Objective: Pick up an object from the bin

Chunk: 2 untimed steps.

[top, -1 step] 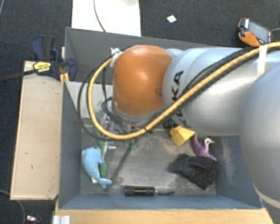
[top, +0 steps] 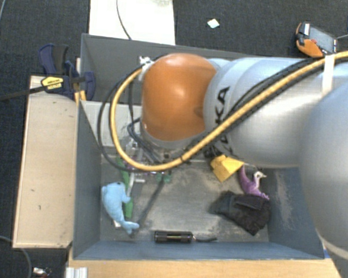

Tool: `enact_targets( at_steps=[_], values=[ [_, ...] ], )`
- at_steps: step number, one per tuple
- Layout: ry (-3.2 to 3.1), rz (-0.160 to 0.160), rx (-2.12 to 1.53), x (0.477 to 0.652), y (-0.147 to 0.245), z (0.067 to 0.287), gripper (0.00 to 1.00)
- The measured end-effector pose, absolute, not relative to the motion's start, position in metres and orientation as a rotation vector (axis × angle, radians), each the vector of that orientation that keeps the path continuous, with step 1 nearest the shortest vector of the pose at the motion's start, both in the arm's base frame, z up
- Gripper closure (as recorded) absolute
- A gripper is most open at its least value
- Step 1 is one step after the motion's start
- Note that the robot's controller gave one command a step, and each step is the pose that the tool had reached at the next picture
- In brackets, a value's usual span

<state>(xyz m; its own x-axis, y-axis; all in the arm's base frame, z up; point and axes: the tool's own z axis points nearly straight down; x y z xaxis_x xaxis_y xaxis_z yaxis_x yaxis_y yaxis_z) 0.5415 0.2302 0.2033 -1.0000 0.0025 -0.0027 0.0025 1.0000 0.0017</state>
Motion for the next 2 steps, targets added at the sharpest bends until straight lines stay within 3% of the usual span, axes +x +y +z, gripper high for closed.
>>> enact_targets(
  at_steps=[1, 2],
  values=[
    [3.078, 0.004, -0.593, 0.554, 0.248, 0.106, 0.00],
    [3.041, 0.003, -0.780, 0.554, 0.254, 0.071, 0.00]
  ],
)
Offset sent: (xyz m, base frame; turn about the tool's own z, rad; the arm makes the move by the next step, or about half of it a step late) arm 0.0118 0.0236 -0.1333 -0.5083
